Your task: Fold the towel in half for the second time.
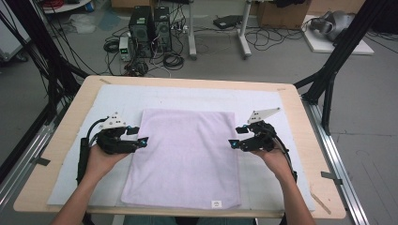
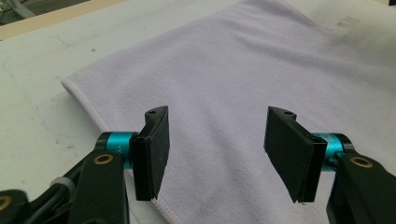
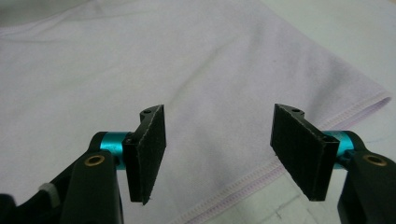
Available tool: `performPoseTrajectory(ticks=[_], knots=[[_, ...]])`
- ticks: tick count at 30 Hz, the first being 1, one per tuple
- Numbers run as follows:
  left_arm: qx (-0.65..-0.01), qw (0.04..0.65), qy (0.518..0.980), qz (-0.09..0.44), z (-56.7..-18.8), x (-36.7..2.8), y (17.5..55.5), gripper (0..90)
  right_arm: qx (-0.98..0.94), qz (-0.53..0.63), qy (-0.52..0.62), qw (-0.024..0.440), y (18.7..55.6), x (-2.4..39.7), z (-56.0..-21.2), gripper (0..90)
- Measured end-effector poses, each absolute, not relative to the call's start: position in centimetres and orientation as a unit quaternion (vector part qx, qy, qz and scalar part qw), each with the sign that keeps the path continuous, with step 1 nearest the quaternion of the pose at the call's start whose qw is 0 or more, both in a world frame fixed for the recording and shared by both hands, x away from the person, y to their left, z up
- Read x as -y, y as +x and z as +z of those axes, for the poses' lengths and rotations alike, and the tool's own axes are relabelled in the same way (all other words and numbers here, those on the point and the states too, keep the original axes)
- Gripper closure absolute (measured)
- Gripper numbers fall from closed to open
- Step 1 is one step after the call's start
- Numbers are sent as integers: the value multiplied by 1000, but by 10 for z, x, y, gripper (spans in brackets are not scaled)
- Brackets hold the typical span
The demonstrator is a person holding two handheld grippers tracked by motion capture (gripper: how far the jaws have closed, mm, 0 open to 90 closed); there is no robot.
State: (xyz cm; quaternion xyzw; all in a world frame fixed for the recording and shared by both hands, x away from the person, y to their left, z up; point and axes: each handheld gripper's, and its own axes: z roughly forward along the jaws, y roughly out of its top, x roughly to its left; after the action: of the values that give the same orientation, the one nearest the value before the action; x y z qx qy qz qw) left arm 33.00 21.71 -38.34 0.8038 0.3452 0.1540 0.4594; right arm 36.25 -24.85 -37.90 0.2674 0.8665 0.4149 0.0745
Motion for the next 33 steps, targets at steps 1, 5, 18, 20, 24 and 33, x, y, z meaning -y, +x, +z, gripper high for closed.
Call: performPoseTrajectory(ticks=[1, 5, 18, 20, 24, 33], knots=[[-344, 457, 806, 156, -383, -217, 331, 409, -866, 416, 268, 76, 364, 249, -379, 352], [-355, 457, 802, 148, -383, -223, 342, 411, -868, 408, 272, 79, 371, 252, -376, 352], [-401, 439, 789, 157, -373, -236, 394, 417, -866, 392, 295, 97, 415, 250, -364, 351], [-406, 435, 788, 157, -377, -238, 401, 430, -864, 389, 305, 94, 423, 251, -369, 351], [-423, 430, 779, 169, -388, -241, 413, 461, -859, 377, 328, 109, 434, 256, -380, 353], [-453, 404, 779, 157, -416, -229, 431, 451, -857, 352, 363, 100, 451, 261, -402, 364]])
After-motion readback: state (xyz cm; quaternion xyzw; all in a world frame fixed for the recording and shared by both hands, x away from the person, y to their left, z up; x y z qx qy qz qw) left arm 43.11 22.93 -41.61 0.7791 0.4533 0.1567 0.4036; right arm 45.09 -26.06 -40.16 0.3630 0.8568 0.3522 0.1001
